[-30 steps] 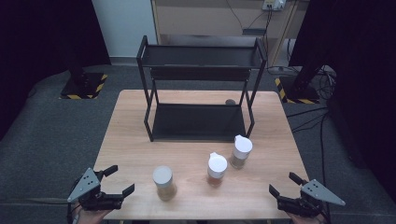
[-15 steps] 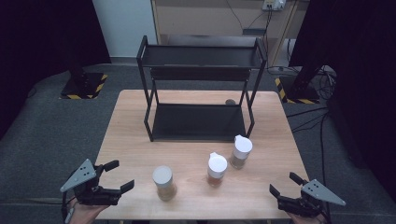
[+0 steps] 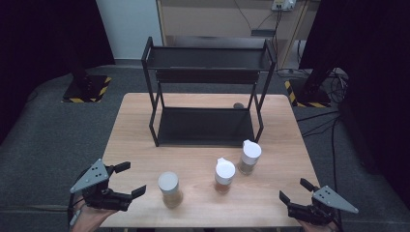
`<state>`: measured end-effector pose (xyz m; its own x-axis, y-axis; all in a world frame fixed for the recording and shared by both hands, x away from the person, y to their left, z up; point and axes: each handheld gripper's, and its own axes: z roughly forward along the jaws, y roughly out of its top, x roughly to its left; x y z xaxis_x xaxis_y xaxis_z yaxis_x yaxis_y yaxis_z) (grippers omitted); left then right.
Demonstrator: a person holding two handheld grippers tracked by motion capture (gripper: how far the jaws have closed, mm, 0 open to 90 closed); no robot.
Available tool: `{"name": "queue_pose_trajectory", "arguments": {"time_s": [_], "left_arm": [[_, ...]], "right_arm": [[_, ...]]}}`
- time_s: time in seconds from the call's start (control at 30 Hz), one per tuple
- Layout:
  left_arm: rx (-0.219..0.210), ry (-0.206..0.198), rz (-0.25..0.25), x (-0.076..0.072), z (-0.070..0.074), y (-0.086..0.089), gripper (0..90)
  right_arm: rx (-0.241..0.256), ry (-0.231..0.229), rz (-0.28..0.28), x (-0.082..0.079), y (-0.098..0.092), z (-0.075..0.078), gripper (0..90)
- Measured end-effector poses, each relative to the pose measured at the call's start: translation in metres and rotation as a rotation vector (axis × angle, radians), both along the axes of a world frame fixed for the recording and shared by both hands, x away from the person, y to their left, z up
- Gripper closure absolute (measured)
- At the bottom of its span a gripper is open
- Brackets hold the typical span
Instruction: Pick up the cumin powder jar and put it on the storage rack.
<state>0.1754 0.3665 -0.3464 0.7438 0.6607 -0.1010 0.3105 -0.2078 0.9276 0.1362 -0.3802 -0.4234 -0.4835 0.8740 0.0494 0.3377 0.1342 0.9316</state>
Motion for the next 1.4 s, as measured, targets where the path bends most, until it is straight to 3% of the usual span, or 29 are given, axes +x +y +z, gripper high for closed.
{"name": "queue_pose_trajectory", "arguments": {"time_s": [0.3,0.67,1.4], "left_arm": [[0.007,0.007,-0.034,0.008,-0.002,-0.013,3.8],[0.045,0.020,-0.070,0.020,-0.007,-0.033,3.8],[0.103,0.059,-0.103,0.040,-0.035,-0.063,4.2]], "right_arm": [[0.001,0.001,0.001,0.000,0.000,0.000,9.3],[0.000,0.003,0.002,0.000,0.000,0.000,9.3],[0.002,0.002,0.000,0.000,-0.001,0.000,9.3]]}}
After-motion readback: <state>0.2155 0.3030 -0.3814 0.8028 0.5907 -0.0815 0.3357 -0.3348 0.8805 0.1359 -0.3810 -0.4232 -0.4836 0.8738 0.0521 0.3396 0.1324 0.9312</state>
